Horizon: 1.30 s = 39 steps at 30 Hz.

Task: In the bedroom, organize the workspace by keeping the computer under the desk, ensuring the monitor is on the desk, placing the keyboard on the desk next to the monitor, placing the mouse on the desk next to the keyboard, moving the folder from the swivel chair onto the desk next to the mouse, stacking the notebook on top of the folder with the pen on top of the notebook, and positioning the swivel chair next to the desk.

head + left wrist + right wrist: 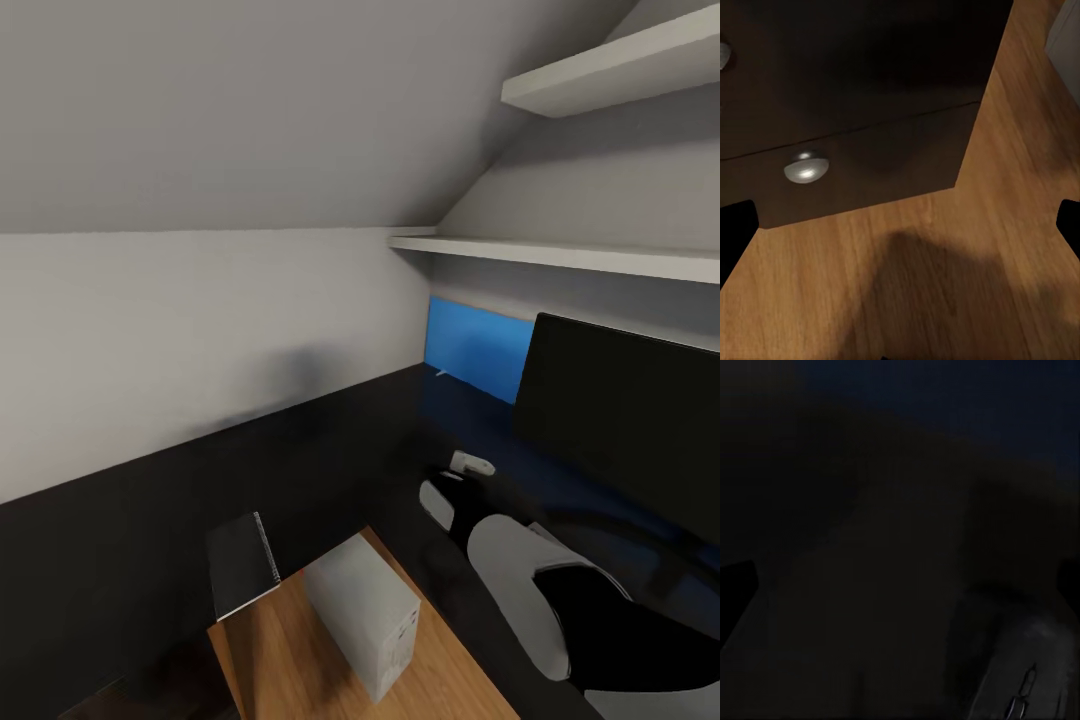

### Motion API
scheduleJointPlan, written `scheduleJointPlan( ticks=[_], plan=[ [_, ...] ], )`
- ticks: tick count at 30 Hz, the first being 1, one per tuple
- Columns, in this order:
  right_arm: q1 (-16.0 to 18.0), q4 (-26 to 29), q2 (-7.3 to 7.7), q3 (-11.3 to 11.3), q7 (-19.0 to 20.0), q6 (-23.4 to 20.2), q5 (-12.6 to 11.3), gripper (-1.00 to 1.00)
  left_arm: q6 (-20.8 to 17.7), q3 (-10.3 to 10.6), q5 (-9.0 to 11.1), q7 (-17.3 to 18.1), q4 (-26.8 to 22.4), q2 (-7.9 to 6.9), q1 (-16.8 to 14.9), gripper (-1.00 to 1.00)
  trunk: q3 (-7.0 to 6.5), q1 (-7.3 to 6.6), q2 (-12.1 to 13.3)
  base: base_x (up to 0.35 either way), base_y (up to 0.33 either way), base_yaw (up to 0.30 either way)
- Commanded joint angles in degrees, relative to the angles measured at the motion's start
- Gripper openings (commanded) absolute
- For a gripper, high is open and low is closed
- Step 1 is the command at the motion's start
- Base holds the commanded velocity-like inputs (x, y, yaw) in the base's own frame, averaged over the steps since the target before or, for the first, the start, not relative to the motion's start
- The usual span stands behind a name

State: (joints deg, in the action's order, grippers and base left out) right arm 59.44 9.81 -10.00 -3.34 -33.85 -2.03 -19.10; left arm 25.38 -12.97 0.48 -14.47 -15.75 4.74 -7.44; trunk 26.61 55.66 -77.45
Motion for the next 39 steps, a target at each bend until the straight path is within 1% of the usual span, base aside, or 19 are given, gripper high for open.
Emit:
scheduleJointPlan(
  ticks=[1, 2, 4, 5, 7, 8, 10, 11, 12, 14, 15, 21, 27, 29, 30, 31, 34, 39],
  plan=[
    [-0.1, 1.5, 0.0, -0.3, 0.7, -0.9, -0.3, 1.0, 0.1, 0.1, 0.0, -0.2, 0.0, 0.01, 0.0, 1.0, 0.06, 0.0, 0.0, 0.0, 0.0, 0.0],
    [-2.3, 8.8, 0.0, -0.4, -1.1, -2.4, -0.2, 1.0, 0.1, 0.1, 0.0, -0.2, 0.0, 0.01, 0.0, 1.0, 0.06, 0.0, 0.0, 0.0, 0.0, 0.0],
    [-4.5, 13.5, 0.0, -1.1, -4.5, -3.0, -0.2, 1.0, 0.1, 0.1, 0.0, -0.2, 0.0, 0.01, 0.0, 1.0, 0.06, 0.0, 0.0, 0.0, 0.0, 0.0],
    [-8.7, 23.0, 0.0, -5.0, -9.3, -5.1, -0.3, 1.0, 0.1, 0.1, 0.0, -0.2, 0.0, 0.01, 0.0, 1.0, 0.06, 0.0, 0.0, 0.0, 0.0, 0.0],
    [-13.2, 33.5, 0.0, -10.0, -13.5, -8.1, -0.6, 1.0, 0.2, 0.1, 0.0, -0.2, 0.0, 0.01, 0.0, 1.0, 0.06, 0.0, 0.0, 0.0, 0.0, 0.0],
    [-17.1, 42.4, 0.0, -13.8, -16.6, -11.1, -1.0, 1.0, 0.2, 0.1, 0.0, -0.2, 0.0, 0.02, 0.0, 1.0, 0.06, 0.0, 0.0, 0.0, 0.0, 0.0],
    [-20.5, 49.6, 0.0, -16.3, -18.8, -13.7, -1.5, 1.0, 0.2, 0.1, 0.0, -0.2, 0.0, 0.02, 0.0, 1.0, 0.06, 0.0, 0.0, 0.0, 0.0, 0.0],
    [-23.2, 55.0, 0.0, -18.0, -20.2, -15.8, -2.1, 1.0, 0.2, 0.1, 0.0, -0.2, 0.0, 0.02, 0.0, 1.0, 0.06, 0.0, 0.0, 0.0, 0.0, 0.0],
    [-24.2, 57.1, 0.0, -18.6, -20.7, -16.6, -2.4, 1.0, 0.2, 0.1, 0.0, -0.2, 0.0, 0.01, 0.0, 1.0, 0.06, 0.0, 0.0, 0.0, 0.0, 0.0],
    [-25.6, 60.1, 0.0, -19.4, -21.4, -17.9, -3.1, 1.0, 0.2, 0.1, 0.0, -0.2, 0.0, 0.01, 0.0, 1.0, 0.06, 0.0, 0.0, 0.0, 0.0, 0.0],
    [-26.6, 62.0, 0.0, -20.0, -21.8, -18.7, -3.9, 1.0, 0.2, 0.1, 0.0, -0.2, 0.0, 0.01, 0.0, 1.0, 0.06, 0.0, 0.0, 0.0, 0.0, 0.0],
    [-28.1, 65.4, 0.0, -21.3, -22.4, -19.6, -6.5, 1.0, 0.2, 0.1, 0.0, -0.2, 0.0, 0.01, 0.0, 1.0, 0.06, 0.0, 0.0, 0.0, 0.0, 0.0],
    [-29.1, 68.3, 0.0, -22.1, -22.6, -19.7, -7.2, 1.0, 0.3, 0.1, 0.0, -0.2, 0.0, 0.01, 0.0, 1.0, 0.06, 0.0, 0.0, 0.0, 0.0, 0.0],
    [-29.9, 69.6, 0.0, -23.0, -22.5, -19.7, -7.3, 1.0, 0.3, 0.1, 0.0, -0.3, 0.0, 0.01, 0.0, 1.0, 0.06, 0.0, 0.0, 0.0, 0.0, 0.052],
    [-30.5, 70.4, 0.0, -24.3, -22.5, -19.6, -7.3, 1.0, 0.2, 0.1, 0.0, -0.2, 0.1, 0.01, 0.0, 1.0, 0.06, 0.0, 0.0, 0.0, 0.0, 0.167],
    [-30.8, 70.7, 0.0, -25.1, -22.5, -19.5, -7.3, 1.0, 0.1, 0.1, 0.0, -0.3, 0.1, 0.01, 0.0, 1.0, 0.06, 0.0, 0.0, 0.0, 0.0, 0.207],
    [-31.0, 70.9, 0.0, -26.3, -22.5, -19.5, -7.4, 1.0, 0.1, 0.1, 0.0, -0.2, 0.1, 0.01, 0.0, 1.0, 0.06, 0.0, 0.0, 0.0, 0.0, 0.234],
    [-31.2, 70.9, 0.0, -26.9, -22.5, -19.4, -7.4, 1.0, 0.0, 0.1, 0.0, -0.3, 0.1, -0.06, 0.0, 1.0, 0.06, 0.0, 0.0, 0.0, 0.0, 0.263]
  ],
)
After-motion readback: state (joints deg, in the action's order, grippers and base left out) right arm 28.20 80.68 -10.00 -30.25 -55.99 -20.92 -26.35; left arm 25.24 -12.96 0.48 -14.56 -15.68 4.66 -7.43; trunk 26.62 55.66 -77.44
